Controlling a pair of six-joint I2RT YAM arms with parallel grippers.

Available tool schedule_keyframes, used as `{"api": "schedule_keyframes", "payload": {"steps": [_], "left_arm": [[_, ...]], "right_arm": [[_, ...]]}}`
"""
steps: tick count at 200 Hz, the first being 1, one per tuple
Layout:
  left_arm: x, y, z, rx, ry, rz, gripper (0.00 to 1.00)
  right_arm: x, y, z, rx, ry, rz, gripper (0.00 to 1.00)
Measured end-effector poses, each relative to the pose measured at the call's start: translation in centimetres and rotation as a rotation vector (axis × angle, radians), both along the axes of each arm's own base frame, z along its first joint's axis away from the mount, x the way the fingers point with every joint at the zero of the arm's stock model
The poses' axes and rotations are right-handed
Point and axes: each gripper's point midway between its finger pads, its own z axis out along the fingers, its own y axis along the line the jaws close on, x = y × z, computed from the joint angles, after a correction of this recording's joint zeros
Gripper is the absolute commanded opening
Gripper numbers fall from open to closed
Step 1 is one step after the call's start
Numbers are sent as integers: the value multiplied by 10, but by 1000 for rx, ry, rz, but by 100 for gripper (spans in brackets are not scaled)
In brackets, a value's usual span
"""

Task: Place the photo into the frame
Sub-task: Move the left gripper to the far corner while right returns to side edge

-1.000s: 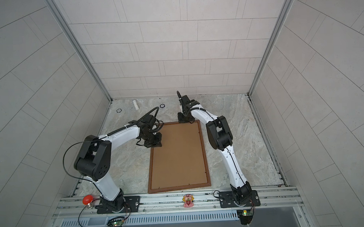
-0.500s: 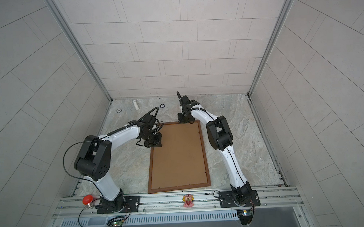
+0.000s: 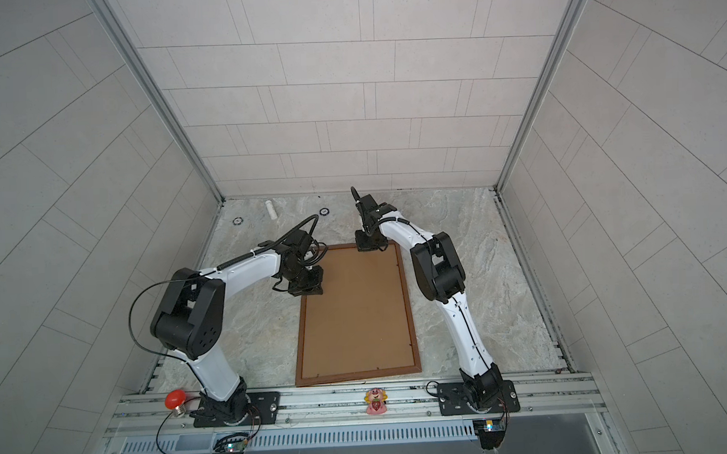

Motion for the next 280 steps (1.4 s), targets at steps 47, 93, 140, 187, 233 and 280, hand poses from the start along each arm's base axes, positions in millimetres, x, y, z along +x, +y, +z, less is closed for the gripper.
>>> {"api": "schedule_keyframes", "payload": {"steps": [47,93,140,187,233,280], "left_arm": [[3,0,0,5,-10,2,0],[73,-31,37,-36,-120,-5,0],[165,-86,70,-112,-268,-41,0],[183,-124,28,-92,-218,-95,0],[176,-135,12,-62,-191,-116,0],[188,-135,18,-55,-245,-104,0]], "right_arm": [[12,-4,28,-7,-25,-7,0],[21,-32,51,33,-69,-68,4],[-18,-102,31,64,0,-215,10],[-49,-114,36,121,-28,-242,3],[-79,-122,35,163,-37,-270,10],[-104,-125,19,184,2,-279,16]]}}
